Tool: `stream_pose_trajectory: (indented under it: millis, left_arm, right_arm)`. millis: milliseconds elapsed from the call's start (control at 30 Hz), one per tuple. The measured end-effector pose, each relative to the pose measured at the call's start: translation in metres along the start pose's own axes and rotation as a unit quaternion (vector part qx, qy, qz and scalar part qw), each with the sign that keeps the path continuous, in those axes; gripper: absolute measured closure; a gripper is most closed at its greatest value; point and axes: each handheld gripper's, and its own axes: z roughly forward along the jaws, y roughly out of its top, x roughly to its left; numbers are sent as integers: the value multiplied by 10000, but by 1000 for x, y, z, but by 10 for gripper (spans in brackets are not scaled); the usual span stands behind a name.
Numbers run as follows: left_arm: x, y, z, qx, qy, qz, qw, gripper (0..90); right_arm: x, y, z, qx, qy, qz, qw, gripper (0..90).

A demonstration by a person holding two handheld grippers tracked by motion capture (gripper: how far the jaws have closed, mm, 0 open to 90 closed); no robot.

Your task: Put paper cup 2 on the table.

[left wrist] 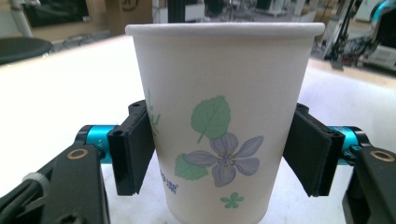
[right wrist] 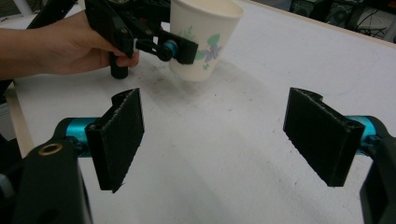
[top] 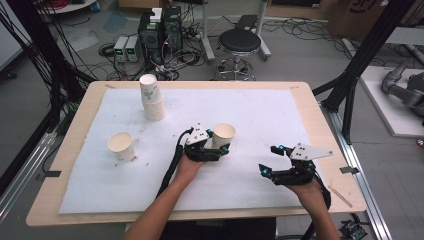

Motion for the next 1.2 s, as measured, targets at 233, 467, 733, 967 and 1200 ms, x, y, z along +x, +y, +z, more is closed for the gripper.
stream_pose_trajectory:
  millis: [233,467,733,967,1200]
  left_arm:
    - [-6,2,6,380,369,139,9985,310]
    - [-14,3,8,904,628,410,9931,316]
    - [-13,0,-5,1122,549,389,9914,314]
    - [-9,-2,-11,1108,330,259,9930,294]
    - [-5,-7,-29,852,86,-96,9963,182]
  right_arm:
    - [1,1,2,28,73,-11,10000,206]
    - [2,2,2,25,91,-36,9999,207]
    - [2,2,2,30,111,-42,9999,207]
    - [4,3,3,67,145,-49,9999,206]
    - [3,1,2,93,110,-25,9999,206]
